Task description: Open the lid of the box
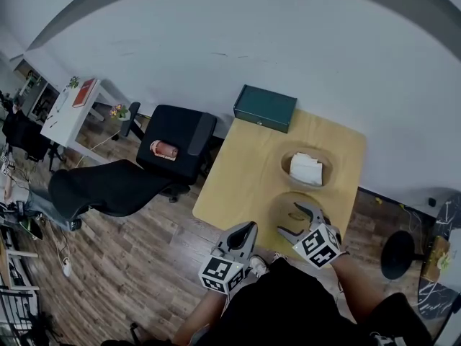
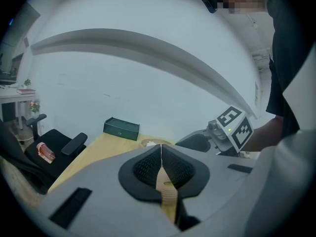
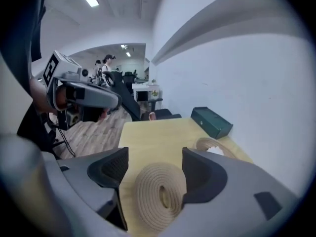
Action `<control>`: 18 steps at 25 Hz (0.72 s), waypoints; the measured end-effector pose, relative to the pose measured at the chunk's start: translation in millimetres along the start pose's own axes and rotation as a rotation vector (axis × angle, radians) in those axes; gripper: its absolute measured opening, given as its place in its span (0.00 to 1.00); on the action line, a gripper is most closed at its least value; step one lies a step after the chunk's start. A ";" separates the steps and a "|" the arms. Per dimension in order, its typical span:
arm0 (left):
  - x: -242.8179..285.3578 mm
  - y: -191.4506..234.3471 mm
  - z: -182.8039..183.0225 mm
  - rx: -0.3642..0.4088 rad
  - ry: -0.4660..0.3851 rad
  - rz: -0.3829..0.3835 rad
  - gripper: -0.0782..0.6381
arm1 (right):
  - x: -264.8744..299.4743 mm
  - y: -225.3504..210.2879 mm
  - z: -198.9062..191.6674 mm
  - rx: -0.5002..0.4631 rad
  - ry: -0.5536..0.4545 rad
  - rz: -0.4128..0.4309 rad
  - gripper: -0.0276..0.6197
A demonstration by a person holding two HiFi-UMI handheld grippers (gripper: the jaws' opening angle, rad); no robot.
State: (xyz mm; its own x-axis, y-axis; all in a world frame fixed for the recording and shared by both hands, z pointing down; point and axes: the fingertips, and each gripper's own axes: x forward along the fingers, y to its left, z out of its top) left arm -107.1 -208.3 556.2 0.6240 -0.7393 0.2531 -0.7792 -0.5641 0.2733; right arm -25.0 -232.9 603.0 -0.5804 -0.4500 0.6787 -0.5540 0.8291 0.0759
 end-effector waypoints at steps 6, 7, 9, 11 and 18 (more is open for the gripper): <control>6.5 -0.2 22.4 0.039 -0.033 -0.009 0.14 | -33.0 -15.3 46.8 0.060 -0.167 -0.085 0.55; 8.6 0.3 24.0 0.046 -0.032 -0.011 0.14 | -38.5 -18.6 54.2 0.077 -0.197 -0.101 0.53; 13.0 -0.7 26.7 0.057 -0.030 -0.017 0.14 | -49.4 -24.7 66.1 0.098 -0.250 -0.129 0.46; 16.5 -3.2 29.2 0.062 -0.032 -0.025 0.14 | -58.7 -28.2 74.1 0.091 -0.288 -0.152 0.40; 19.1 -6.3 35.3 0.051 -0.040 -0.038 0.14 | -82.8 -40.5 91.2 0.056 -0.380 -0.243 0.21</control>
State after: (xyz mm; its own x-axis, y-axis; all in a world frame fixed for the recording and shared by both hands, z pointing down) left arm -92.4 -231.9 526.5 0.6514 -0.7304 0.2056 -0.7574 -0.6095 0.2342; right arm -9.0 -259.4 477.2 -0.6012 -0.7281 0.3294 -0.7268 0.6695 0.1533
